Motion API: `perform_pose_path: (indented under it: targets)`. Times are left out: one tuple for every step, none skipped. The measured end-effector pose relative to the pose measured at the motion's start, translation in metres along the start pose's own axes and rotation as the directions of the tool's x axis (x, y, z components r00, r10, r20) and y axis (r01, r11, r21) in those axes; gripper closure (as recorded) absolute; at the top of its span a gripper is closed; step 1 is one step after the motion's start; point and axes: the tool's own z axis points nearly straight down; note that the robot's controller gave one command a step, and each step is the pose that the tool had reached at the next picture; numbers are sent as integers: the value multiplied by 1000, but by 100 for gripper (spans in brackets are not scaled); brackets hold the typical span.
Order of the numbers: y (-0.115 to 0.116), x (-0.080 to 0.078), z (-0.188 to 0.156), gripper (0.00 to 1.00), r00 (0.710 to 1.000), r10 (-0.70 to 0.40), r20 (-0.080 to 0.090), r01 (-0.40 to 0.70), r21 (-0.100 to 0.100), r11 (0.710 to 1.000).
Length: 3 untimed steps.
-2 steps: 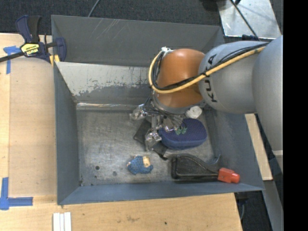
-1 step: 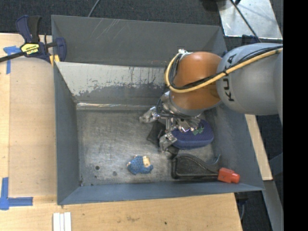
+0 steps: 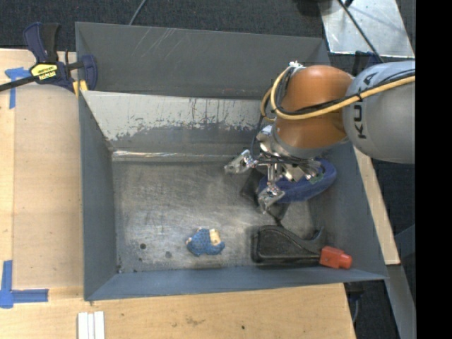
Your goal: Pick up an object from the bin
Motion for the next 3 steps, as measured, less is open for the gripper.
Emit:
perform_pose_path:
  targets:
    - [-30,51,-39,0,1000,11,-10,-11,4,1000]
    - [-66,40,1,0,946,-325,-8,325,-8,946]
    - [-90,40,0,0,668,-744,19,744,-32,668]
